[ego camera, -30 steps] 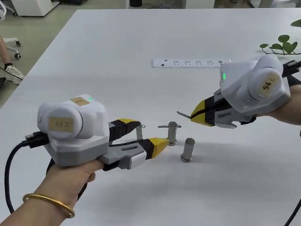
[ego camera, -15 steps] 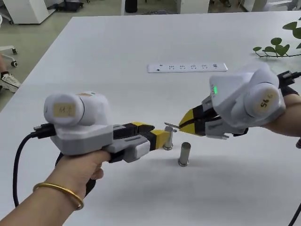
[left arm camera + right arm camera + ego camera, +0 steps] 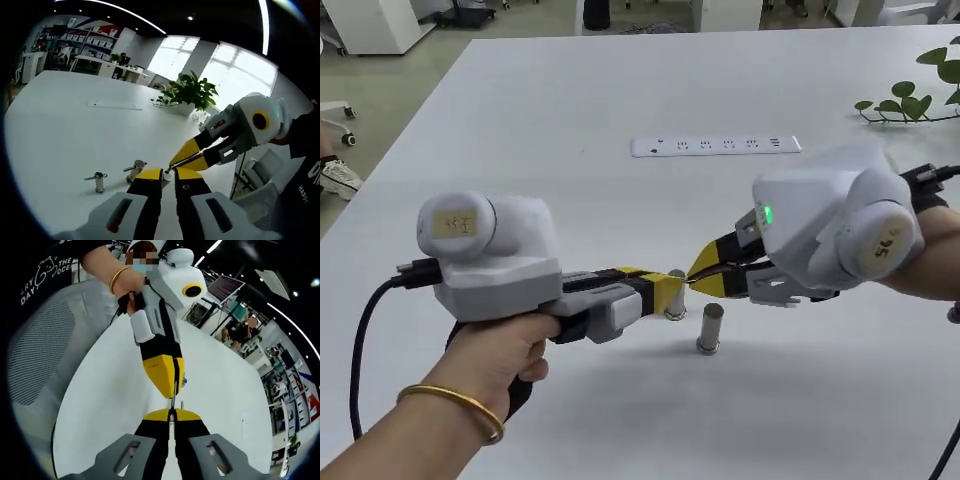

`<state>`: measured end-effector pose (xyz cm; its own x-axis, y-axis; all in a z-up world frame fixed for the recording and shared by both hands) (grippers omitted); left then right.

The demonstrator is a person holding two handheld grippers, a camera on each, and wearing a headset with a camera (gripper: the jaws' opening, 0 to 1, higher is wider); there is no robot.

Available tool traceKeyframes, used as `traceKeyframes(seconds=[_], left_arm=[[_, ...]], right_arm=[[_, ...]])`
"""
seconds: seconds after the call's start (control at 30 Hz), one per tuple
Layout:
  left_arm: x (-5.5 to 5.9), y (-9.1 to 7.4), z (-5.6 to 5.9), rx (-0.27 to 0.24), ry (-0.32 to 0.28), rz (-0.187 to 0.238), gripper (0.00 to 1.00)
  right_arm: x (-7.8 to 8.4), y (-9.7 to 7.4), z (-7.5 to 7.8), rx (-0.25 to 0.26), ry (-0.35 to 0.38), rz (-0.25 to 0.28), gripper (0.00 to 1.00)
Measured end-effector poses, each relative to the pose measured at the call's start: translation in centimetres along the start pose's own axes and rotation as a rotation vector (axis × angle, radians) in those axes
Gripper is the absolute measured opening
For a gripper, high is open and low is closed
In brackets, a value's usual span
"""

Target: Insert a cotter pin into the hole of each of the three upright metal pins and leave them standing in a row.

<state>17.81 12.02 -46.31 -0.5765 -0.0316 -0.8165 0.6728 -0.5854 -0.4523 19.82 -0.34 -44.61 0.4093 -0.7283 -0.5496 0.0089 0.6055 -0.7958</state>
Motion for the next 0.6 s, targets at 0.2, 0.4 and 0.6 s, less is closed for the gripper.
traceKeyframes(seconds=[0.2, 0.4, 0.6], left_arm=[[0.08, -0.02, 0.19, 0.004, -0.004, -0.004, 0.03], [0.06, -0.07, 0.31, 0.011, -0.012, -0.005, 0.01], [0.06, -0.16, 0.42, 0.028, 0.086, 0.018, 0.01]], right_arm=[[-0.34, 0.07, -0.14, 0.0, -0.02, -0.006, 0.0], [-0.43, 0.12, -0.11, 0.007, -0.031, -0.012, 0.0], [-0.45, 0.14, -0.2, 0.005, -0.027, -0.008, 0.0]])
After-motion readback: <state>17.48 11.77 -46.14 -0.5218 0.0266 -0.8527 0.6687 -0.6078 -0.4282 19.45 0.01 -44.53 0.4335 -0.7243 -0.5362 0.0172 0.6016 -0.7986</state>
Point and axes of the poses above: the centre of the closed fingertips' face, and the gripper's own axes: y roughly forward along the fingers, z roughly to its right, x roughly out of its underside, the point moved 8 cm from there along -y, roughly backward along the fingers, and after that the axes turned 15 degrees about -x, right-handed, at the moved point
